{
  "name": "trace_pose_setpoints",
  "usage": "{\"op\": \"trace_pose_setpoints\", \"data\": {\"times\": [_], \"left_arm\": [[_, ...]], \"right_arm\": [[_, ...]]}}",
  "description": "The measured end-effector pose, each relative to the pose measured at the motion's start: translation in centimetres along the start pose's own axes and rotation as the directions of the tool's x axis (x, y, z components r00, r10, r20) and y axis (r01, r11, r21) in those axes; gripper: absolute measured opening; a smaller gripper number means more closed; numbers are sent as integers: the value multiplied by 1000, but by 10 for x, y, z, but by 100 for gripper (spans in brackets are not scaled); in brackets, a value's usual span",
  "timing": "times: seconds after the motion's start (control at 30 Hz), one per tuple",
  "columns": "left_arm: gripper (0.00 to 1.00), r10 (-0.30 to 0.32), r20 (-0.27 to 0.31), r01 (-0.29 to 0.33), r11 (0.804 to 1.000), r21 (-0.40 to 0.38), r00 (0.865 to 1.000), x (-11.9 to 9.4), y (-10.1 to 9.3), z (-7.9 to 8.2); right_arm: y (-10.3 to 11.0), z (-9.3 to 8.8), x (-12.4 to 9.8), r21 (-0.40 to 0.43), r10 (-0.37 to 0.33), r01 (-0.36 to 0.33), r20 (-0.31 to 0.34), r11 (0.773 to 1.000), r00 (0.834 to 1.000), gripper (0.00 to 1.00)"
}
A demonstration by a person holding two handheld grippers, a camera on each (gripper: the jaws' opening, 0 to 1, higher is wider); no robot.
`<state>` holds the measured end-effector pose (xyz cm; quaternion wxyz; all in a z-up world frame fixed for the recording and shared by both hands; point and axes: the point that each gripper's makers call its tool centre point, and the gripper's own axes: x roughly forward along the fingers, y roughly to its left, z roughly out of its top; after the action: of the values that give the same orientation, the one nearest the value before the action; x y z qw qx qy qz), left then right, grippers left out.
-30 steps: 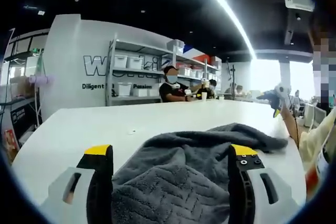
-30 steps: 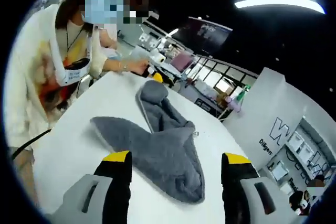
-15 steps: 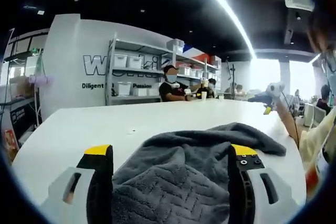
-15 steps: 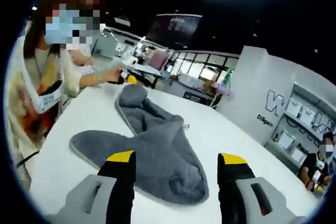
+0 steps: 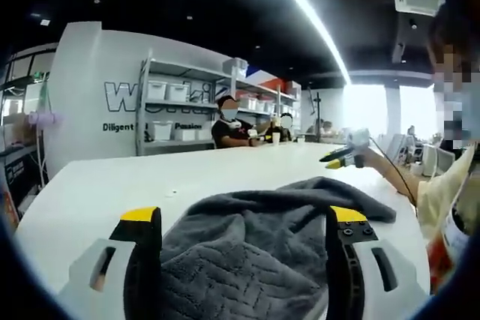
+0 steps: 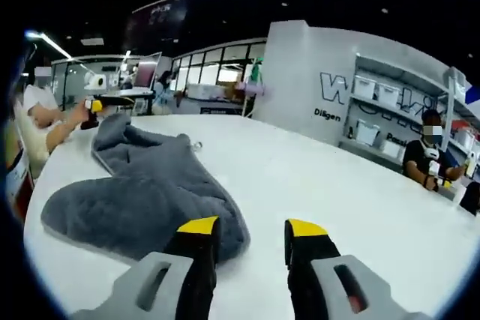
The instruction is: Fold the towel on the table until its edges align and the towel forms a compact rectangular stack.
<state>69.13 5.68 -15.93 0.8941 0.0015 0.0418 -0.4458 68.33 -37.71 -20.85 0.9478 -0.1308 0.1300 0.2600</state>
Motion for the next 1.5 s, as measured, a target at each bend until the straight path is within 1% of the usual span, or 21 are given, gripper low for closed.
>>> {"op": "trace_pose_setpoints", "data": {"times": [0.1, 0.23, 0.3, 0.43, 0.5, 0.57, 0.6, 0.73, 0.87, 1.03, 1.2, 1.27, 1.3, 1.33, 1.37, 1.43, 1.47, 1.5], "left_arm": [[89, -16, 6, 16, 1000, 0, 1000, 0, -3, 2], [89, -40, 0, 40, 999, 23, 999, 0, -10, 3], [89, -43, -14, 44, 998, 40, 999, 2, -13, 0], [89, -47, -54, 52, 995, 83, 997, 5, -17, -7], [89, -51, -71, 58, 993, 101, 996, 7, -20, -9], [90, -56, -80, 66, 990, 122, 995, 8, -23, -11], [90, -61, -88, 73, 988, 134, 994, 8, -25, -11], [90, -67, -92, 80, 986, 148, 994, 8, -26, -11], [91, -73, -92, 86, 985, 147, 993, 8, -26, -11], [91, -80, -95, 94, 985, 146, 992, 8, -28, -12], [91, -79, -97, 92, 985, 146, 992, 8, -28, -13], [91, -76, -98, 90, 985, 146, 992, 8, -27, -13], [91, -75, -99, 89, 985, 146, 992, 8, -27, -13], [91, -74, -99, 88, 985, 146, 992, 8, -26, -13], [91, -74, -99, 88, 985, 145, 992, 8, -26, -13], [91, -75, -103, 89, 986, 144, 992, 8, -27, -14], [91, -75, -105, 90, 986, 144, 992, 8, -27, -15], [91, -74, -106, 89, 986, 144, 992, 8, -27, -15]], "right_arm": [[2, -5, 4, 10, 15, -15, -15, 1000, 1000, 28], [2, -16, 8, 9, 27, -27, -58, 1000, 998, 27], [2, -20, 10, 15, 27, -26, -69, 1000, 997, 25], [5, -32, 15, 32, 41, -37, -114, 999, 993, 24], [2, -36, 17, 40, 45, -40, -133, 998, 990, 22], [7, -40, 19, 39, 46, -41, -146, 998, 988, 20], [6, -42, 19, 41, 45, -39, -154, 998, 987, 19], [4, -47, 20, 52, 35, -27, -168, 998, 985, 3], [4, -52, 22, 53, 41, -32, -193, 998, 980, 1], [1, -52, 21, 54, 26, -16, -193, 998, 981, 0], [-4, -43, 18, 50, -3, 11, -160, 999, 987, 0], [-4, -41, 17, 54, 0, 9, -156, 999, 988, 0], [-2, -41, 18, 59, 12, -2, -158, 998, 987, 0], [1, -43, 18, 59, 29, -20, -164, 998, 986, 1], [2, -44, 19, 56, 30, -21, -169, 998, 985, 5], [2, -47, 23, 45, 26, -18, -183, 999, 983, 23], [2, -50, 24, 42, 25, -17, -198, 999, 980, 31], [4, -53, 24, 39, 35, -28, -215, 999, 976, 32]]}}
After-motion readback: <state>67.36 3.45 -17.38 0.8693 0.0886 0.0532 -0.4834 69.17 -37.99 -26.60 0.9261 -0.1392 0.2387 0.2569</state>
